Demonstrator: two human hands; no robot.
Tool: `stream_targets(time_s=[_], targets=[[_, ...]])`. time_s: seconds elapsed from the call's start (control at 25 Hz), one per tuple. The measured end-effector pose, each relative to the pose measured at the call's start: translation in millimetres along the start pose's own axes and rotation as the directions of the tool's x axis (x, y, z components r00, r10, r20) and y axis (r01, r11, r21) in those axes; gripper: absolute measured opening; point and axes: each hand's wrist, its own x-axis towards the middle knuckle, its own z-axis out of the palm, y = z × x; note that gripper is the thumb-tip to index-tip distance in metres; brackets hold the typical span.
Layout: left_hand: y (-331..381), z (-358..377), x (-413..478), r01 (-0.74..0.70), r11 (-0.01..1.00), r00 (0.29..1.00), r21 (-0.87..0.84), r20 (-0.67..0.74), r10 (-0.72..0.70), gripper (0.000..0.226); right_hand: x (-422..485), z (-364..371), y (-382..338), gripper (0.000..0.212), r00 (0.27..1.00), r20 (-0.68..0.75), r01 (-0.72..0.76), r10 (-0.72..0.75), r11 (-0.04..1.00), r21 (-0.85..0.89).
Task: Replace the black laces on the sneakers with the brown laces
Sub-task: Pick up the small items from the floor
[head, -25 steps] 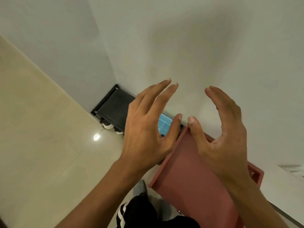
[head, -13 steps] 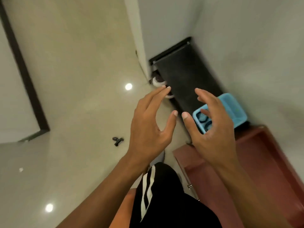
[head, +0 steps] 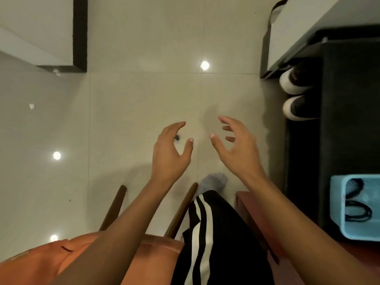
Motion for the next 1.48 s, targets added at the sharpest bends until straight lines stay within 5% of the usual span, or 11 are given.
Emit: stream_targets(time_s=[0.28,0.72,1.2,1.48], targets=[[-195.0,74.0,68.1,0.450,0.884,0.893,0.126,-0.046,-0.447,0.049,115.6,186.3,94.1,0.052,0.945,0.323,0.010,0.043,0.987,-0.161],[-308.5,126.0,115.9,0.458,0.806,0.857,0.375,0.056,-0.513,0.054,142.3,322.4,172.4,0.062,0.829,0.554,0.130,0.079,0.936,-0.328],[-309.2,142.5,109.6,0.496,0.833,0.866,0.244,-0.073,-0.495,0.036,134.2,316.4,179.0,0.061,0.872,0.482,0.056,0.080,0.963,-0.262],[-190.2,101.8,96.1,0.322,0.883,0.940,0.343,-0.003,-0.342,0.027,100.4,213.4,129.3,0.062,0.932,0.352,-0.015,0.085,0.980,-0.197]])
